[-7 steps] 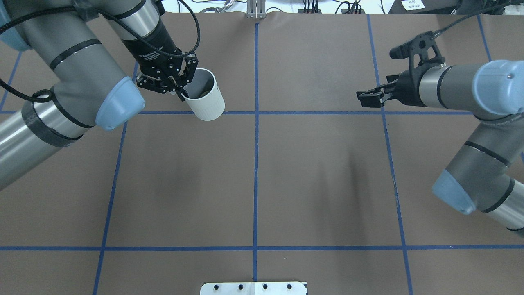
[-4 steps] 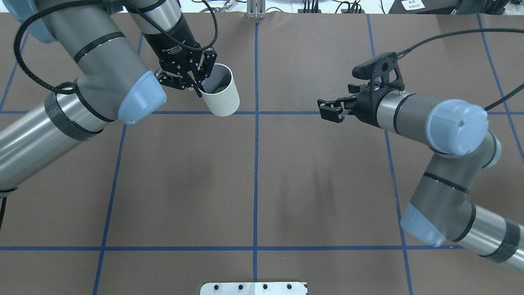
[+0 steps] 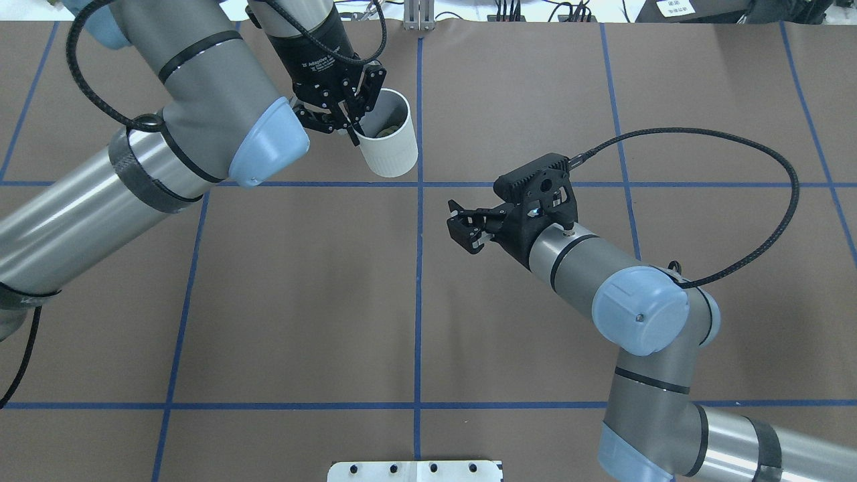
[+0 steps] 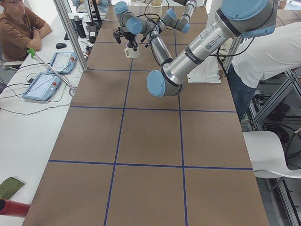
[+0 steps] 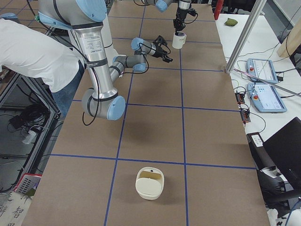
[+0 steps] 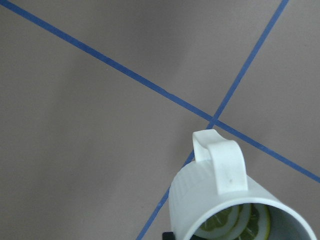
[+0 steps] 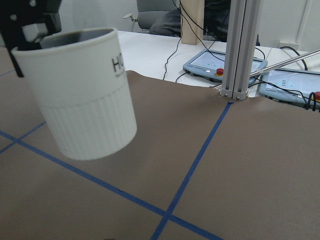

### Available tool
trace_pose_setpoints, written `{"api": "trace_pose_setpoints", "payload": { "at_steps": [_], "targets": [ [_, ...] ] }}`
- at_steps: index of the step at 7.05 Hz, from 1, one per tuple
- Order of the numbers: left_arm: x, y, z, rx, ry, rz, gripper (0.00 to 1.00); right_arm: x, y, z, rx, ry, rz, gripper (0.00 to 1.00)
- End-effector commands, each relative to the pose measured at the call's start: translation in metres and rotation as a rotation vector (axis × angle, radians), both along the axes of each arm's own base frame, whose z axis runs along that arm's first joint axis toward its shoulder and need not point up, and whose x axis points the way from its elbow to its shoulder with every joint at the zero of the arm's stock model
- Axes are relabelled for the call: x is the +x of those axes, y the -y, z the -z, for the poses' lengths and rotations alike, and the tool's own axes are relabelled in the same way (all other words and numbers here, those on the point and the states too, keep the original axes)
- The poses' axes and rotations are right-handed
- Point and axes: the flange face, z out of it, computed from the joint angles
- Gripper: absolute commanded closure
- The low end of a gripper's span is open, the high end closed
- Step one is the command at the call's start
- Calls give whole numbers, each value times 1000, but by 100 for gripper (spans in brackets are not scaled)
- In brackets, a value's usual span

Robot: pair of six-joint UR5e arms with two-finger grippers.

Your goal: Left arm hands cup to right arm to dump lemon

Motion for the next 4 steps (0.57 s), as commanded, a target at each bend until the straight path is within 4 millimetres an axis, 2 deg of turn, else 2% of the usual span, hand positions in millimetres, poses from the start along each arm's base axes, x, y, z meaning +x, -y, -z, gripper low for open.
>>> {"api": "trace_pose_setpoints", "payload": {
  "at_steps": [1,2,4],
  "targets": [
    [11,1,6,-58,7,16,100,-18,-21,14,27,27,-59,8],
    [15,-3,18,-66,1,19,100,-19,-26,17,35,44,-81,6],
    [33,-19,24,-104,13,8,100,-21,-27,18,47,55,-142,2]
  ]
}}
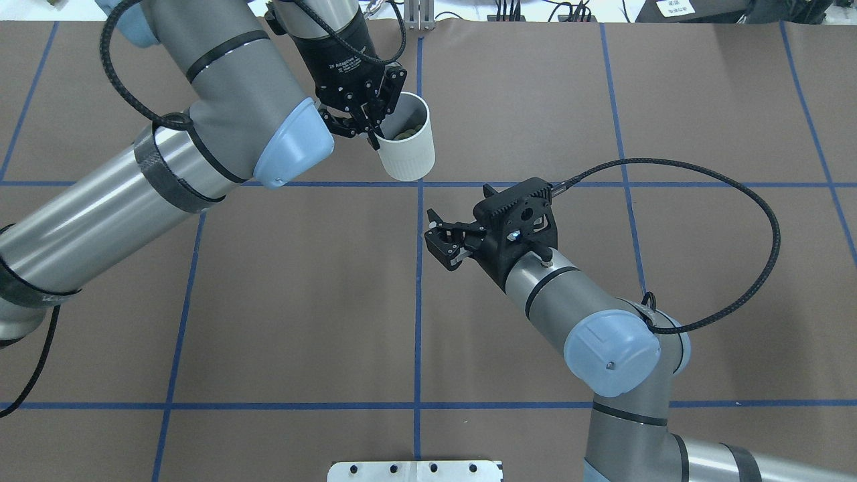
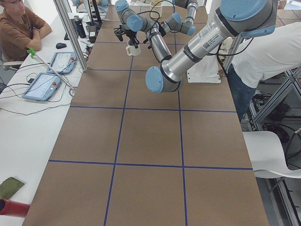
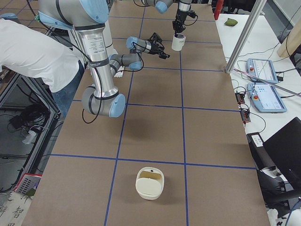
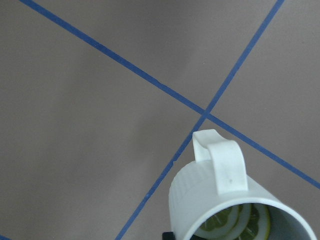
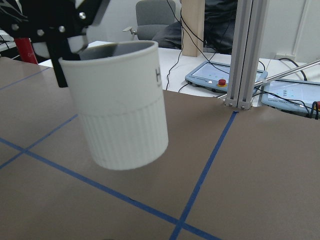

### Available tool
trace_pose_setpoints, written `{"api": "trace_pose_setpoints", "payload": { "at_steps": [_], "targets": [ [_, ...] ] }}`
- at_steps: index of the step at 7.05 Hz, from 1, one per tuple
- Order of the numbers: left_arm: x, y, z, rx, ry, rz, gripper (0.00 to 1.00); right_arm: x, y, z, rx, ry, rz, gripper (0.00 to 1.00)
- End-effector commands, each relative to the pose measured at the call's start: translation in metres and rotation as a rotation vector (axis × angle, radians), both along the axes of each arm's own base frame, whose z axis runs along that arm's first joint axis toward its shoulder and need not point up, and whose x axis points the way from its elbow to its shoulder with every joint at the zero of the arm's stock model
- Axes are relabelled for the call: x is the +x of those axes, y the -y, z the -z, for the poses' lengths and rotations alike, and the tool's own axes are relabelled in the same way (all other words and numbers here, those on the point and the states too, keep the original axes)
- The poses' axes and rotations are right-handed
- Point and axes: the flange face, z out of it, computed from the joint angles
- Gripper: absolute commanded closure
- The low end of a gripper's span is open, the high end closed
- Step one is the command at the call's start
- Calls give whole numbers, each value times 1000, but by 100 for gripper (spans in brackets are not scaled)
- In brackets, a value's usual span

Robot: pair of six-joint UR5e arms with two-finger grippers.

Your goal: Left arm hands cup to right arm to dump lemon

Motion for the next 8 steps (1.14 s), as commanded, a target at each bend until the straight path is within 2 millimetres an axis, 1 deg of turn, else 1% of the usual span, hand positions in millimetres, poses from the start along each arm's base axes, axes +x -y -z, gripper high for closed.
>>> {"api": "trace_pose_setpoints", "payload": {
  "at_steps": [1,2,3,5,8],
  "targets": [
    [16,-17,10,-29,13,-19,100,-8,-2,-3,9,-7,-78,2],
    [22,-23,19,-48,14,-17,100,-18,-3,6,11,1,-81,2],
    [26,-28,27,-49,8,-21,100,-19,-6,5,12,0,-85,2],
    [27,-29,30,-50,8,-19,100,-23,-13,6,14,9,-73,2],
    [36,-38,30,-58,11,-32,100,-22,-14,5,25,34,-72,2]
  ]
}}
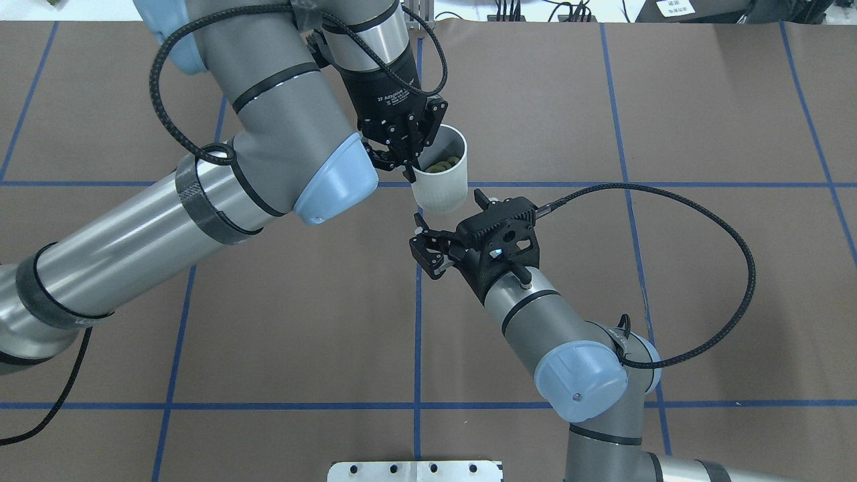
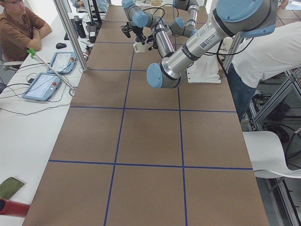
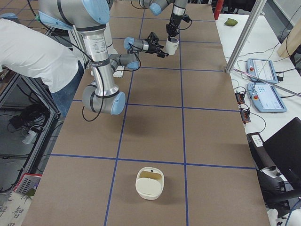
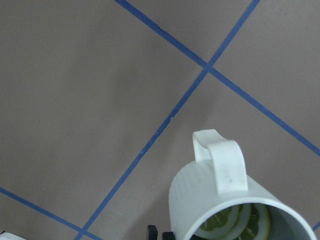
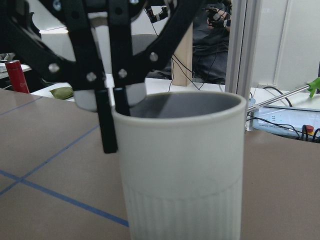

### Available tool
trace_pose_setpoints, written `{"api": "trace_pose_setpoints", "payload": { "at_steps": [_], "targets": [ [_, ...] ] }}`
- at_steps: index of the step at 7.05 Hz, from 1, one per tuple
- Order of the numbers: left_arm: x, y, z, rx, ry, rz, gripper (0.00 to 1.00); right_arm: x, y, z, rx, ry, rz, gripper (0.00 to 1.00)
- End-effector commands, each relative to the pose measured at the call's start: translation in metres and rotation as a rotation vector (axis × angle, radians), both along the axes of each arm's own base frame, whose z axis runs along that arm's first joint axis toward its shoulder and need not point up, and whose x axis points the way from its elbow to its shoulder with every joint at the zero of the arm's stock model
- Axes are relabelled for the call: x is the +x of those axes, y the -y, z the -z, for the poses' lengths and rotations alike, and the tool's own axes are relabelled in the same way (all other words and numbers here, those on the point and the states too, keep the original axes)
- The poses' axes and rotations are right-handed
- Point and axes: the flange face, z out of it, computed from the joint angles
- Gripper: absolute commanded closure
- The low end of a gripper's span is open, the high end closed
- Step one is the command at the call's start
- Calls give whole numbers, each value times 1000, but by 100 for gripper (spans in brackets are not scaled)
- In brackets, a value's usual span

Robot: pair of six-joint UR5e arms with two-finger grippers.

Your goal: Left arm hands cup to right arm to dump lemon

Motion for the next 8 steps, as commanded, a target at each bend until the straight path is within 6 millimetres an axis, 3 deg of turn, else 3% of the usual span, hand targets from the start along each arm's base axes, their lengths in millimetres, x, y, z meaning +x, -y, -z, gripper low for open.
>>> {"api": "trace_pose_setpoints", "payload": {
  "at_steps": [1,4,6,8],
  "targets": [
    [10,-10,1,-13,4,-9,100,2,0,0,8,19,-8,2],
    [10,-12,2,-26,10,-4,100,-1,4,-8,6,-4,-49,2],
    [8,-16,13,-28,10,-7,100,-2,5,-10,5,-9,-62,2],
    [18,-26,14,-27,10,-26,100,-1,5,-10,6,-7,-62,2]
  ]
}}
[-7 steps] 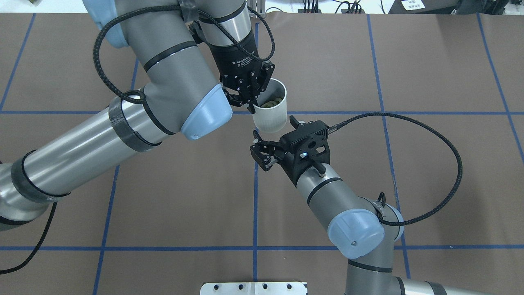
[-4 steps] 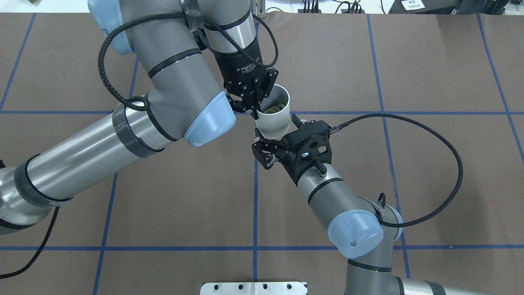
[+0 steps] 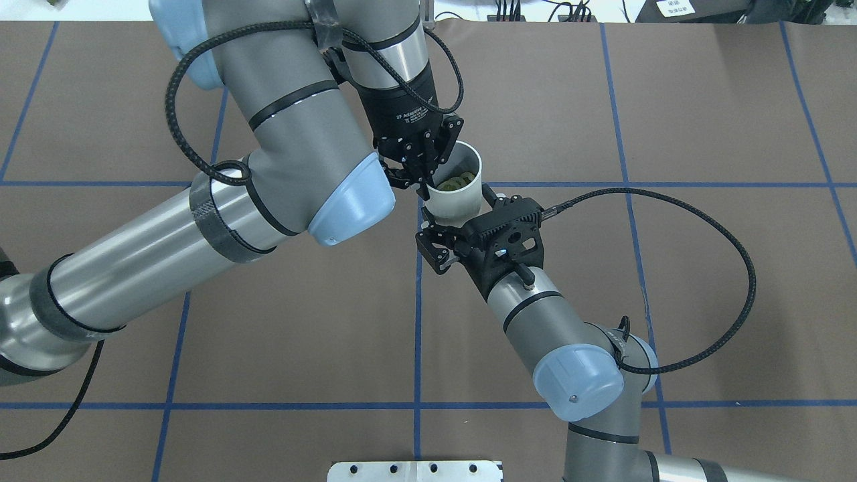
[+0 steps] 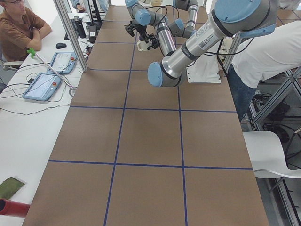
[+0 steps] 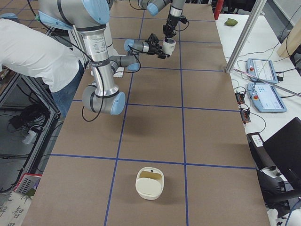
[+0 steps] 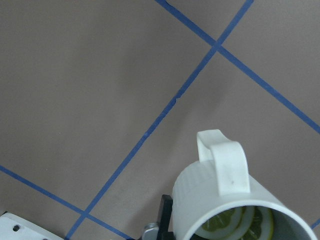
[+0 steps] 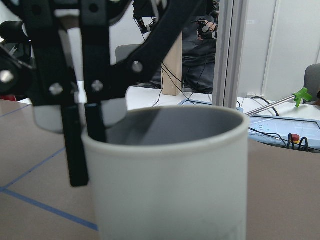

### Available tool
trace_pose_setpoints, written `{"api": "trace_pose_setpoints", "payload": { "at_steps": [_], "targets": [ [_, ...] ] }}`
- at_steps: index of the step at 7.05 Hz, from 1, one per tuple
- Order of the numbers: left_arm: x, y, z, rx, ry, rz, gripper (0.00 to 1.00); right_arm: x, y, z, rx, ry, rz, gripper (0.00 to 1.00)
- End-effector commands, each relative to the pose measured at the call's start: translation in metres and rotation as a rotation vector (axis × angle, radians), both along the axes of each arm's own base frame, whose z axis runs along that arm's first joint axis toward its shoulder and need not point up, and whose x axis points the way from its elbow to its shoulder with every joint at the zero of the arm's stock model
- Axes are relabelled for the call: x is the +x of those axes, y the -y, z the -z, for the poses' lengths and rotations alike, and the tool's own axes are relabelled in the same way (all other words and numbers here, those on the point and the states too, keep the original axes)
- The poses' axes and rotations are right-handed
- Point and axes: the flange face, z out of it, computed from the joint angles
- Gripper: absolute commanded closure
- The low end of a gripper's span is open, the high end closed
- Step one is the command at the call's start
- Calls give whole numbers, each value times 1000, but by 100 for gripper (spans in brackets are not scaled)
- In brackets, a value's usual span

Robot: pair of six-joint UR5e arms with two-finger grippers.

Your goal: Left arm hands cup to right arm to dump lemon

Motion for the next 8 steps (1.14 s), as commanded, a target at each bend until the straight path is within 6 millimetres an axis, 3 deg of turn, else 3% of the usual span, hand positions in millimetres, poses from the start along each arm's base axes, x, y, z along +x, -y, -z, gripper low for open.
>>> {"api": "trace_pose_setpoints", "payload": {
  "at_steps": [1,3,4,6,7,8],
  "targets": [
    [7,-6,0,-3,2,-13,100,0,0,0,0,-2,-1,2],
    [8,-8,1,-1,0,-16,100,0,0,-1,0,-2,-1,2],
    [9,-9,1,-1,0,-18,100,0,-1,0,-1,1,1,7],
    [10,-8,0,-2,1,-18,97,-2,-3,-1,-1,1,7,44],
    [9,-8,0,4,2,-17,18,-1,-4,-1,1,7,8,62],
    [8,-8,4,8,-3,-15,0,-1,-5,-2,2,15,10,67]
  ]
}}
